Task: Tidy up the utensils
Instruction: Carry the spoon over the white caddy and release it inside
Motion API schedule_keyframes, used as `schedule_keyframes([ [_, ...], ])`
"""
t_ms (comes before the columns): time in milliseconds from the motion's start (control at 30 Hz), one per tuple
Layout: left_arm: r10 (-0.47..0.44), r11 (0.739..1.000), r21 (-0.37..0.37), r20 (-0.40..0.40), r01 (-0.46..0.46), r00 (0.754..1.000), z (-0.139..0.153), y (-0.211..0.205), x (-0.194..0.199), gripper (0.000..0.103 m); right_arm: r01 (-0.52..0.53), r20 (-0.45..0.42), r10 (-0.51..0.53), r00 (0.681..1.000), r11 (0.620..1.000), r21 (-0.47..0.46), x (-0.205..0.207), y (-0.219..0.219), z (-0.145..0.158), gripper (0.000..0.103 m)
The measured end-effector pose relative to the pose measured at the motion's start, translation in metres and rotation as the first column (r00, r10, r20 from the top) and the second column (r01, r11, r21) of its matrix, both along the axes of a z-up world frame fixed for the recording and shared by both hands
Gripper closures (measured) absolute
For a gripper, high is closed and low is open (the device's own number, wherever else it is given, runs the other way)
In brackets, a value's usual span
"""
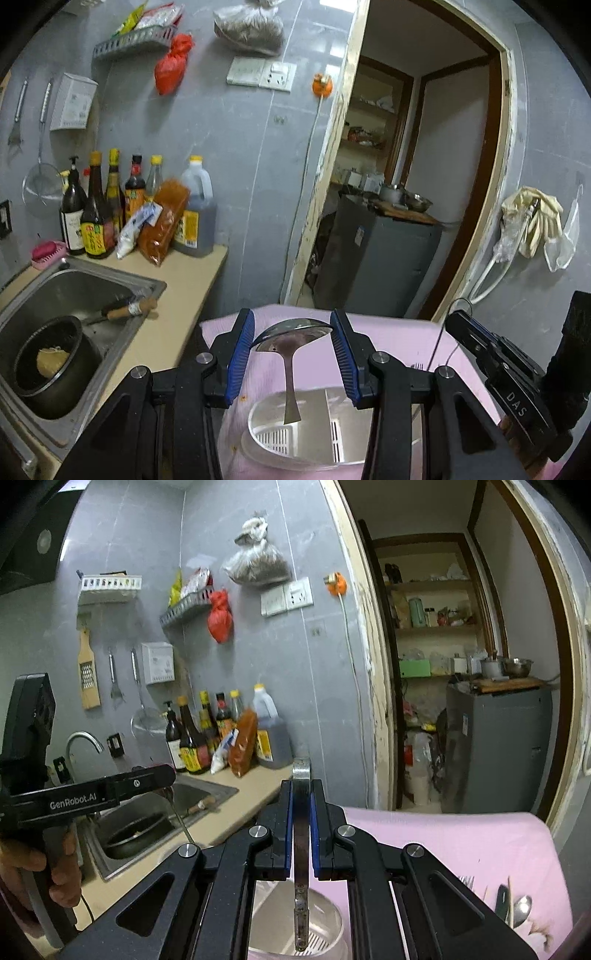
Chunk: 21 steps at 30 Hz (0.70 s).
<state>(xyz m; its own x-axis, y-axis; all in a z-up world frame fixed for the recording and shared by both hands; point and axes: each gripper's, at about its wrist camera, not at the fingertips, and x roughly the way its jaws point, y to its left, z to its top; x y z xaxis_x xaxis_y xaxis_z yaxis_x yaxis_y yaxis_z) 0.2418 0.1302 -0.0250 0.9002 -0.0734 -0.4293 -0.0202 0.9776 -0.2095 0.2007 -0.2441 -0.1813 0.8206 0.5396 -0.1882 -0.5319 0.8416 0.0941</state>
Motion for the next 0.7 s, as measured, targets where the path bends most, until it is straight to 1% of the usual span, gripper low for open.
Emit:
schedule_keyframes([
  [100,-0.008,1.000,0.010,-0.023,0.008,1.000,-0.013,-0.004,0.003,0.063,0.004,-0.032,-0.004,0.999,1.000,-0.003,0.006,0.001,-0.014,0.096],
  [267,-0.020,1.000,0.013,-0.063,0.021,0.998,-0.031,-0.010,0.007,0.062,0.005,-0.059,-0.006,0.998,1.000,-0.009,0.009,0.004,-0.030,0.095],
  [400,-0.033,0.999,0.008,-0.092,0.034,0.995,-0.040,-0.012,0.009,0.062,0.002,-0.064,-0.002,0.998,1.000,-0.008,0.009,0.004,-0.034,0.095],
  [567,-0.040,0.999,0.008,-0.109,0.041,0.993,-0.040,-0.015,0.007,0.062,-0.004,-0.080,0.003,0.997,1.000,-0.005,0.005,0.002,-0.035,0.094],
  [600,-0.043,0.999,0.001,-0.111,0.043,0.993,-0.040,-0.015,0.008,0.062,-0.005,-0.084,0.005,0.996,1.000,-0.001,0.004,0.001,-0.034,0.091],
  [667,-0.043,0.999,-0.004,-0.108,0.043,0.993,-0.038,-0.016,0.006,0.062,-0.008,-0.085,0.008,0.996,1.000,0.008,0.002,-0.001,-0.029,0.083],
  [700,-0.042,0.999,-0.003,-0.106,0.042,0.993,-0.037,-0.016,0.005,0.059,-0.009,-0.085,0.010,0.996,1.000,0.014,0.001,-0.002,-0.026,0.078],
])
